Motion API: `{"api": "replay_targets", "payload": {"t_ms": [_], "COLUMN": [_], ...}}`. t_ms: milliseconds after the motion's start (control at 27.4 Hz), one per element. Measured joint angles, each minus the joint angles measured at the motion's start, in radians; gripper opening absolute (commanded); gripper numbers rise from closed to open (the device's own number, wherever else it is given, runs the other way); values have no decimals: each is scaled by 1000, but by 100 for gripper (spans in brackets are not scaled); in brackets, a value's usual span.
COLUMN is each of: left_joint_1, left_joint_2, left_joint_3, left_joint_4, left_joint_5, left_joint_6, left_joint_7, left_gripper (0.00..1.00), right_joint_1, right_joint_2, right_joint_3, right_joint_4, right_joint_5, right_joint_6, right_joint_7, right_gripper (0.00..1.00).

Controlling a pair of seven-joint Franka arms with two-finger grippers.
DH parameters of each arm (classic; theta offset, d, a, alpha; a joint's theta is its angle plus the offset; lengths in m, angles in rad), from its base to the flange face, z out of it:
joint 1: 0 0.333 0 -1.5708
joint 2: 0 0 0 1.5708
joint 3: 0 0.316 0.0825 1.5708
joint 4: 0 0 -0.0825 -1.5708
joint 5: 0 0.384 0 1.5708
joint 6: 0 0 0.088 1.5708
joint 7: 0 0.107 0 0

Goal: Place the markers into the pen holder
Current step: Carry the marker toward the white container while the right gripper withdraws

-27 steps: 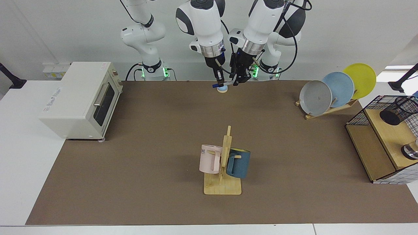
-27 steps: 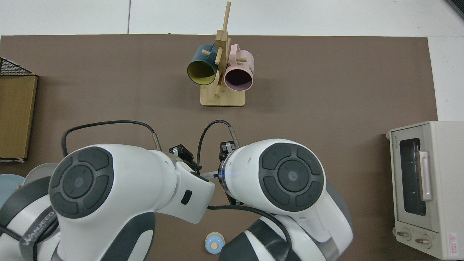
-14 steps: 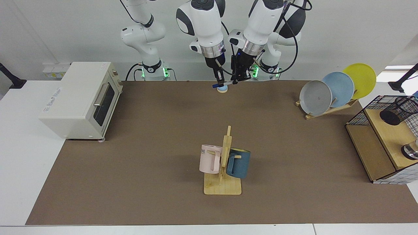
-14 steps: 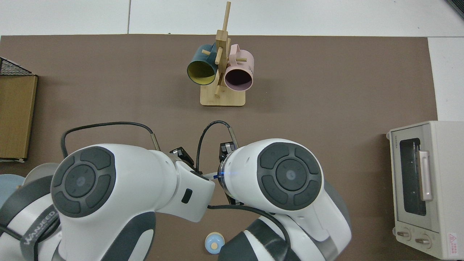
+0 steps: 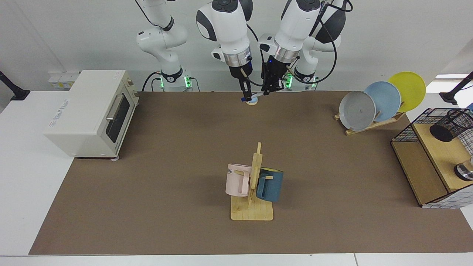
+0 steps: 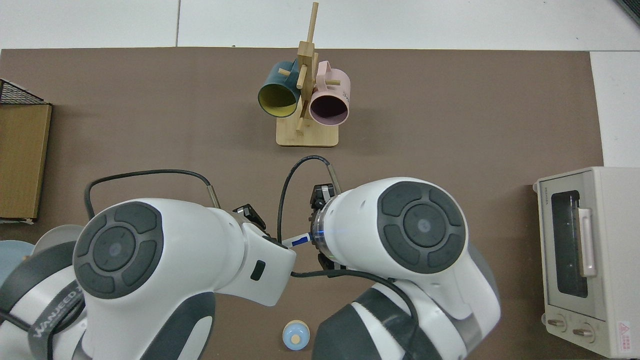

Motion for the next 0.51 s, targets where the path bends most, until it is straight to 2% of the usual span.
{"api": "replay_targets", "payload": {"t_ms": [292, 512], "left_joint_1": [1, 4], "left_joint_2": [0, -3], "left_joint_3": [9, 22], "left_joint_4": [0, 1], "left_joint_5": [67, 168], "left_joint_6": [-19, -49], "left_joint_7": [-37, -60], "left_gripper": [0, 0], "right_joint_1": [-89, -199], "right_joint_2": [-3, -20], "right_joint_3": [-8, -13], "right_joint_4": [2, 5], "right_joint_5": [0, -2], "right_joint_6": [-33, -114], "right_joint_7": [-215, -631], "right_gripper": [99, 99]}}
